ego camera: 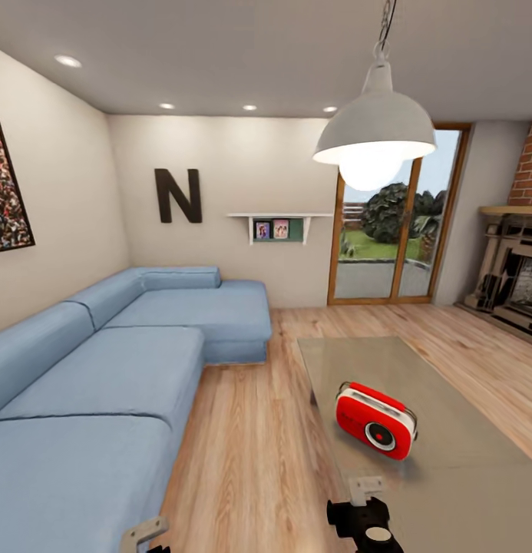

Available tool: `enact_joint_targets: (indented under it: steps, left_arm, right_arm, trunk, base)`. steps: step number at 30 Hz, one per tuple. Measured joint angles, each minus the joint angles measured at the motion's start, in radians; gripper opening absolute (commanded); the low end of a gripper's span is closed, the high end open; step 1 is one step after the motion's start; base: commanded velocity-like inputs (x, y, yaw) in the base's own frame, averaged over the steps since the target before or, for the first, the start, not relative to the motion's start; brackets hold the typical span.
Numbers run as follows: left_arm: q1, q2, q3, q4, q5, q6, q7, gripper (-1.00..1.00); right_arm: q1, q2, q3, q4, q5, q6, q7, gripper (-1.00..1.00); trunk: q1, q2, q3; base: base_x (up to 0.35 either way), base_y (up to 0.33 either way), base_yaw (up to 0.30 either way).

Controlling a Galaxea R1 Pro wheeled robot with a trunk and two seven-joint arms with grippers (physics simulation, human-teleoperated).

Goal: Turn on the radio receiver that's on the table in the living room.

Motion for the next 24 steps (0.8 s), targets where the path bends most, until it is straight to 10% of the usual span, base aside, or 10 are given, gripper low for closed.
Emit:
enact_joint_targets:
  steps: [24]
  left_arm:
    - [0.0,0.0,0.0,0.0,0.0,0.0,0.0,1.0]
  right_arm:
    - [0.0,0.0,0.0,0.0,0.0,0.0,0.0,1.0]
  trunk:
    - [0.0,0.0,0.0]
  base:
    - [0.334,0.0,0.0]
